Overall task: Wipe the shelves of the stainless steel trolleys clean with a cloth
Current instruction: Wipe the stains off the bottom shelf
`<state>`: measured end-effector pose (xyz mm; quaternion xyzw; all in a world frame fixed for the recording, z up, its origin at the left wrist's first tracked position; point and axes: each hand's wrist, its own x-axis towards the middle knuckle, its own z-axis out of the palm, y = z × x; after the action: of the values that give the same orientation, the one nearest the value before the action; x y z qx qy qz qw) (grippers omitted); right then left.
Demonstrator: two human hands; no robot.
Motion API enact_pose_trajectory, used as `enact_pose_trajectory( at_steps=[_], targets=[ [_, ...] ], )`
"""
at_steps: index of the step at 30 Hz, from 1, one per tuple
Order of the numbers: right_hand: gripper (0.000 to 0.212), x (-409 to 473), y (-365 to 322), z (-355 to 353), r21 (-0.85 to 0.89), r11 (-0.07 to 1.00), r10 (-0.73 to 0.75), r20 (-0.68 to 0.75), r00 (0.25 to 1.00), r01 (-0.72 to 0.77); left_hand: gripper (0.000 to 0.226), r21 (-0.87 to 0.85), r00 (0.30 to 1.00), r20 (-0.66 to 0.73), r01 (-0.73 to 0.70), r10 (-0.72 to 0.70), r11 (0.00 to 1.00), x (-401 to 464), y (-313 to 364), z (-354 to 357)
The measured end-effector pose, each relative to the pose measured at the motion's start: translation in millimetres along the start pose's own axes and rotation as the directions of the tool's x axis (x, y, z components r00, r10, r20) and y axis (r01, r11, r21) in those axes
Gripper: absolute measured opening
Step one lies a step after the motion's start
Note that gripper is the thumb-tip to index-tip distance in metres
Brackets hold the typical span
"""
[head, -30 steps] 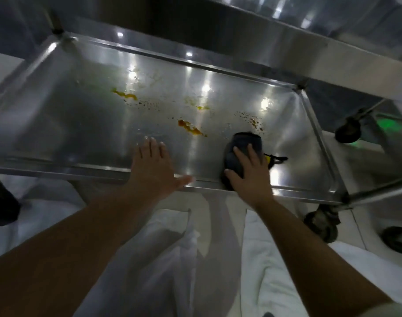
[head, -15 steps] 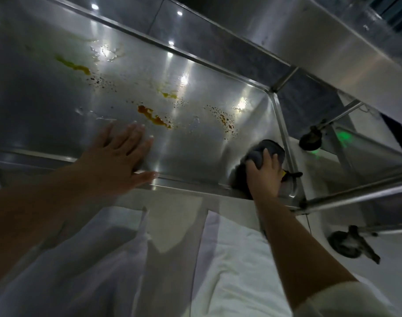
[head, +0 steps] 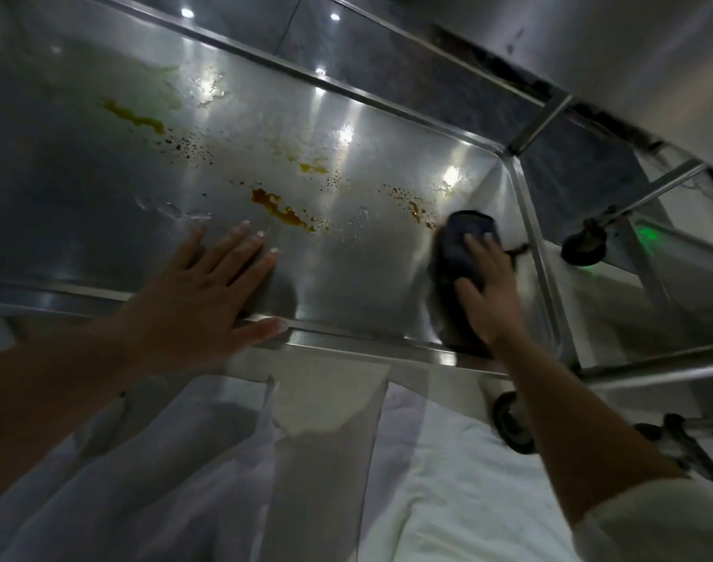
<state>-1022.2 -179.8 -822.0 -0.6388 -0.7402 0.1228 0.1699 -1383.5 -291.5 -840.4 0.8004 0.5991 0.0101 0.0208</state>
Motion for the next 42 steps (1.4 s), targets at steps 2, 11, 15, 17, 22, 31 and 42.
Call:
enact_pose_trajectory(
  at_steps=[2, 11, 15, 17, 22, 31, 42],
  targets=[
    [0.073, 11.3, 15.6, -4.0, 0.016, 0.984, 0.18, -0.067, 0.981, -0.179, 0.091, -0.02, 1.0, -0.011, -0.005, 0.005, 1.0, 0.0, 1.5, 0.0],
    [0.077, 99.7, -83.4, 35.0, 0.009, 0.991, 0.134, 0.092, 0.987, -0.136, 0.088, -0.014, 0.999, -0.048, -0.019, 0.018, 1.0, 2.6, 3.0, 0.7],
    [0.07, 84.2, -152.4, 62.2, 0.1, 0.977, -0.207, 0.205, 0.957, 0.19, 0.094, -0.014, 1.0, -0.025, 0.003, -0.004, 1.0, 2.2, 2.2, -4.1],
    [0.072, 58.8, -158.8, 65.1, 0.122, 0.955, -0.292, 0.203, 0.935, 0.271, 0.097, -0.017, 0.999, -0.037, 0.008, -0.009, 1.0, 1.6, 3.2, -4.8],
    [0.069, 6.5, -109.7, 44.1, 0.086, 0.974, -0.213, 0.058, 0.975, 0.208, 0.1, -0.017, 0.998, -0.044, 0.035, -0.035, 0.999, 0.1, 4.5, -3.2],
    [0.064, -14.9, -142.7, 63.1, -0.052, 0.945, 0.32, -0.058, 0.946, -0.322, 0.102, 0.067, 0.996, -0.042, 0.083, -0.08, 0.994, 1.2, 6.6, -4.2],
    [0.072, -24.1, -138.6, 58.5, -0.08, 0.993, 0.09, 0.042, 0.995, -0.086, 0.125, 0.019, 0.885, -0.055, 0.464, -0.462, 0.886, -38.3, -113.5, -0.7]
  ],
)
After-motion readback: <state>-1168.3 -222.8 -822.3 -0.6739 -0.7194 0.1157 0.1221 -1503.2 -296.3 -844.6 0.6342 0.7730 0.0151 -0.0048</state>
